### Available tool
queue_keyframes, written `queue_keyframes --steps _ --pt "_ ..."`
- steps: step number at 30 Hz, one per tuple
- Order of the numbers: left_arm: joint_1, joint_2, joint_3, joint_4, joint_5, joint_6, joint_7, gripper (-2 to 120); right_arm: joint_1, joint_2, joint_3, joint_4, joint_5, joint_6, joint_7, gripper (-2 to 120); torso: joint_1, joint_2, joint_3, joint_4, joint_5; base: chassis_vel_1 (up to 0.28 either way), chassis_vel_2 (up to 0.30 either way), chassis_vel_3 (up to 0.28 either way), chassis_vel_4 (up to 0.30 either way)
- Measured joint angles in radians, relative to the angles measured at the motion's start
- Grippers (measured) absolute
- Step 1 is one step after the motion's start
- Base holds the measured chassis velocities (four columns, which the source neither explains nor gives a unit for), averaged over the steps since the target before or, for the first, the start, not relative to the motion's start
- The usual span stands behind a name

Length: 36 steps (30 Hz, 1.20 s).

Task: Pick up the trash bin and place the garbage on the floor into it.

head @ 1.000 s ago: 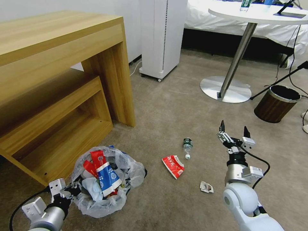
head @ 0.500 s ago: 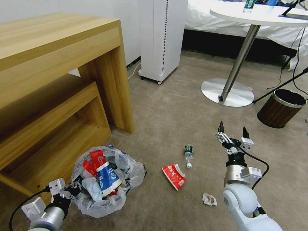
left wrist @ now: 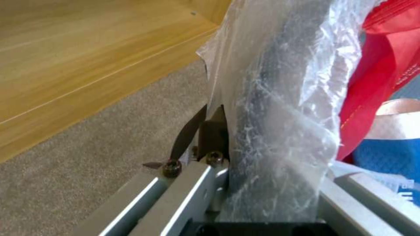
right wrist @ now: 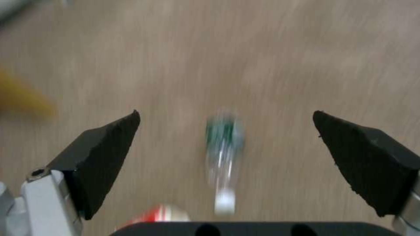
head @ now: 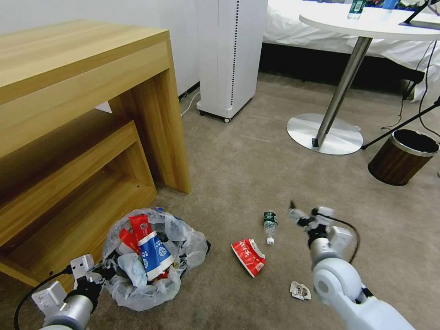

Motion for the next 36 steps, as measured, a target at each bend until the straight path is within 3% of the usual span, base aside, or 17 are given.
queue_keyframes --steps 7,9,15,22,28,36 --pt "-0.023 0.009 0.009 0.011 -0.003 -0.001 -0.001 0 0.083 -0.02 -0.12 -0.086 0.08 -0.153 0.04 100 0.0 0.0 0.0 -0.0003 -0.0001 0.0 0.0 0.0 0.0" --pt "-0.029 0.011 0.009 0.021 -0.005 -0.001 -0.003 0 0.127 -0.018 -0.204 -0.156 0.059 -0.196 0.039 100 0.0 0.0 0.0 -0.0003 0.0003 0.0 0.0 0.0 0.0" --pt "-0.031 0.0 0.012 0.024 -0.004 -0.002 -0.003 0 0.203 -0.007 -0.33 -0.243 0.023 -0.231 0.004 100 0.0 0.0 0.0 0.0 0.0001 0.0 0.0 0.0 0.0" --pt "-0.047 0.005 0.02 0.032 -0.007 -0.002 -0.003 0 0.246 0.009 -0.396 -0.299 -0.017 -0.244 -0.043 100 0.0 0.0 0.0 0.0 0.0002 0.0 0.0 0.0 0.0" --pt "-0.073 0.016 0.031 0.061 -0.016 0.0 -0.005 0 0.286 0.036 -0.436 -0.416 -0.091 -0.199 -0.097 100 0.0 0.0 0.0 -0.0001 0.0001 0.0 0.0 0.0 0.0" --pt "-0.087 0.015 0.032 0.072 -0.022 0.002 -0.007 0 0.343 0.057 -0.496 -0.473 -0.217 -0.107 -0.204 100 0.0 0.0 0.0 0.0 0.0001 0.0 0.0 0.0 0.0"
